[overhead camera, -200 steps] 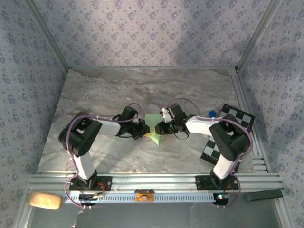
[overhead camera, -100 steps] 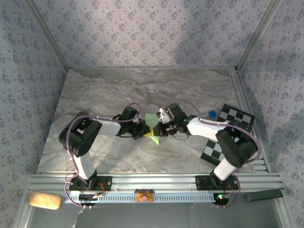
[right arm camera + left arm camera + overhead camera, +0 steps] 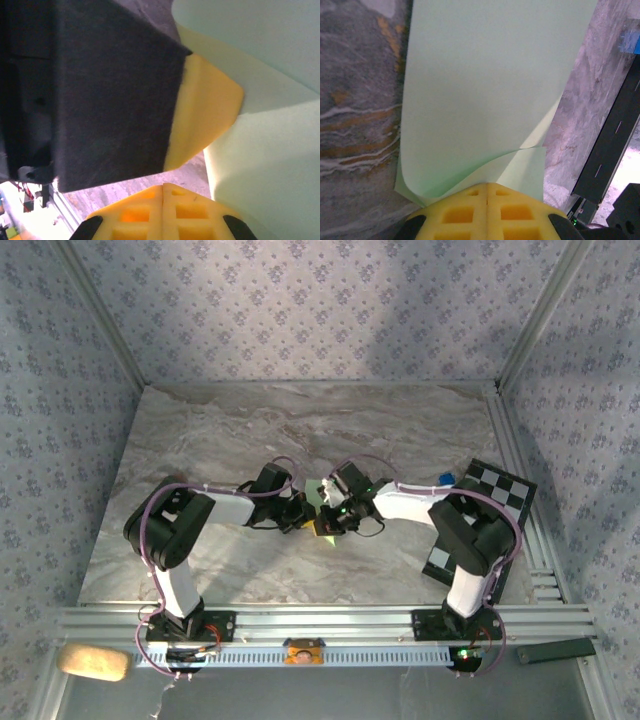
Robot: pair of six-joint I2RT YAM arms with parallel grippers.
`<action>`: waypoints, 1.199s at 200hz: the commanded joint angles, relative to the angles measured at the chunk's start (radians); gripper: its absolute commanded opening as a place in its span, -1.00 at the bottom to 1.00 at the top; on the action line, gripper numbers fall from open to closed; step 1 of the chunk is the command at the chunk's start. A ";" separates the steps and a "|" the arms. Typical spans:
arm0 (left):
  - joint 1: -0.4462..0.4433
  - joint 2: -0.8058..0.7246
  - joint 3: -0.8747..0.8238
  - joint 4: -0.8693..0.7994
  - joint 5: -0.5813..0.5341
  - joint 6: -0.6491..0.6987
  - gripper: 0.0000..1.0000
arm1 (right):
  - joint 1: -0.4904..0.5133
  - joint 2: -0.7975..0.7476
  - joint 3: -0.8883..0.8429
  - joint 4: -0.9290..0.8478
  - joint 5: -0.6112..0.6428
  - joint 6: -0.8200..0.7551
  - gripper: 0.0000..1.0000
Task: Fold a paper plane with a square sheet of paper (pick it up from the middle)
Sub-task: Third fold the triangle at the center of the table.
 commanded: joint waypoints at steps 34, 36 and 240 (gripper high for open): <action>-0.008 0.021 0.006 -0.072 -0.036 0.028 -1.00 | -0.005 0.031 -0.017 -0.052 0.023 -0.012 -1.00; -0.009 0.021 0.007 -0.071 -0.036 0.028 -1.00 | -0.006 0.030 -0.019 -0.050 0.022 -0.011 -1.00; -0.009 0.027 -0.002 -0.091 -0.065 0.030 -1.00 | -0.039 -0.144 -0.286 0.068 -0.038 0.003 -0.95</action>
